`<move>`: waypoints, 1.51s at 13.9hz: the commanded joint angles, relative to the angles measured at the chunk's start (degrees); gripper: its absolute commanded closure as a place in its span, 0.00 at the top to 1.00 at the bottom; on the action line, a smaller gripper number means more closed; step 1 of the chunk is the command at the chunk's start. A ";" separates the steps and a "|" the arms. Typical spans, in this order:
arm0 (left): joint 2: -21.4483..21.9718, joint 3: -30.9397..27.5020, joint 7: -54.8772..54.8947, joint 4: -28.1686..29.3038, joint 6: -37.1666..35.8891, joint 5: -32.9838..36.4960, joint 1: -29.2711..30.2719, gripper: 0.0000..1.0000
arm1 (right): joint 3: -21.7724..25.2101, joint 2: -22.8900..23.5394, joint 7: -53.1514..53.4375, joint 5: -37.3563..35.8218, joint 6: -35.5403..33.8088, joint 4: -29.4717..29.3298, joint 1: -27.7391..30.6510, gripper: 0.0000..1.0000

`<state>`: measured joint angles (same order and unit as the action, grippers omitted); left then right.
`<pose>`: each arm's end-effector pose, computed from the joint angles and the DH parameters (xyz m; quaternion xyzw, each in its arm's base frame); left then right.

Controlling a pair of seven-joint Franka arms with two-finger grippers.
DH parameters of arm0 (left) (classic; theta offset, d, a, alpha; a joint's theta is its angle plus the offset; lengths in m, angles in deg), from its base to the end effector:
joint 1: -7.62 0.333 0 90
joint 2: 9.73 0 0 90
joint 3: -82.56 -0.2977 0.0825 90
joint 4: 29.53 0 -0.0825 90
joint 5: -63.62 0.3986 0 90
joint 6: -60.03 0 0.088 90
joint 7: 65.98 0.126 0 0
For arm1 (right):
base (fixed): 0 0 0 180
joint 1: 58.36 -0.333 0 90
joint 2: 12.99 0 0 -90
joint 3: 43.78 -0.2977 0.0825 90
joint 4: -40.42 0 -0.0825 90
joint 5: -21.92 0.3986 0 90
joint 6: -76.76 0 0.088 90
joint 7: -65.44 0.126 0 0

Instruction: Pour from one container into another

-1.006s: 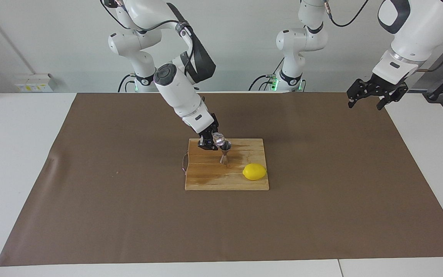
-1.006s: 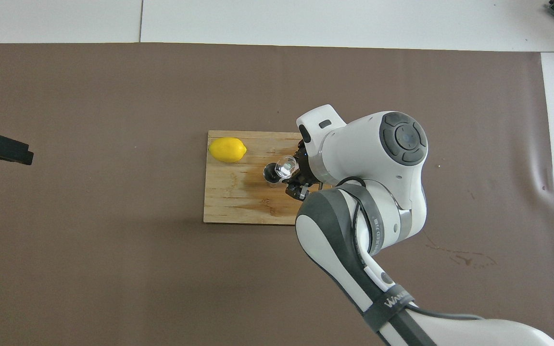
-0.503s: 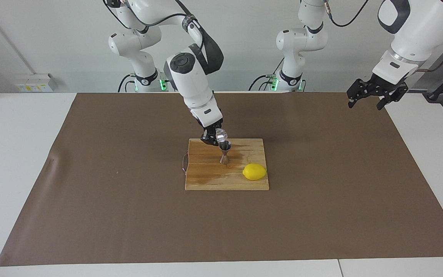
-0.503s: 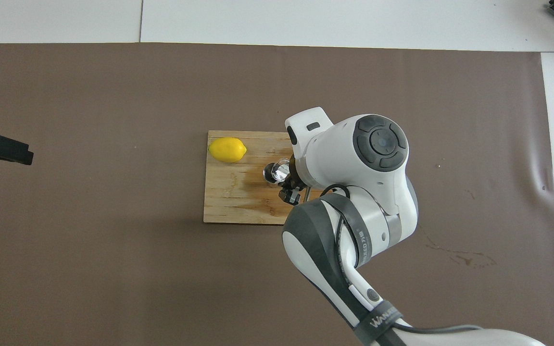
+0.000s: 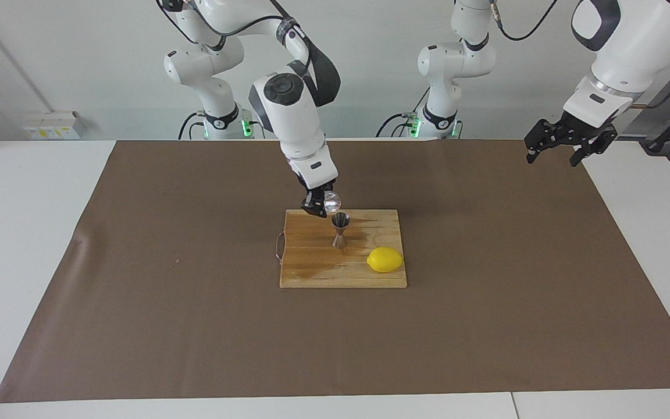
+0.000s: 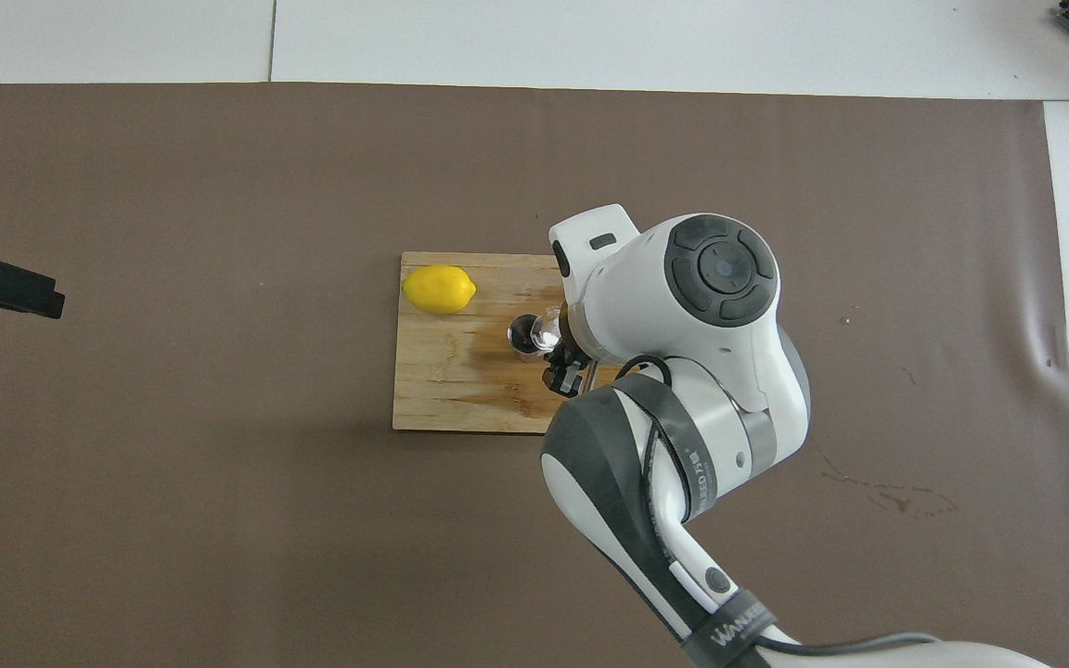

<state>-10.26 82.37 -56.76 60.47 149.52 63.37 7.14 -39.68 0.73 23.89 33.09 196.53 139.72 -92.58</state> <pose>0.5703 -0.0034 0.5812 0.9965 -0.0829 -0.0089 0.0029 0.5567 0.3407 0.4092 -0.8305 -0.5483 -0.0667 0.0725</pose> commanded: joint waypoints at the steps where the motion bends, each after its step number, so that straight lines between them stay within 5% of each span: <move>1: 1.41 0.01 -0.16 1.41 0.07 0.86 0.04 1.00 | -0.05 0.87 2.26 -2.03 -1.47 -1.92 -0.41 0.05; 10: 1.41 0.01 -0.16 1.41 0.07 0.86 0.04 1.00 | -0.05 0.78 3.76 -4.23 -6.39 -2.27 -0.68 0.05; 21: 1.41 0.01 -0.16 1.41 0.07 0.86 0.04 1.00 | 0.04 1.13 5.24 -4.23 -4.21 -3.32 -0.06 0.05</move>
<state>-10.26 82.37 -56.76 60.47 149.52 63.37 7.14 -39.28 1.03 26.28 30.68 191.69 137.94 -93.01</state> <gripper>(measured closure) 0.000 0.507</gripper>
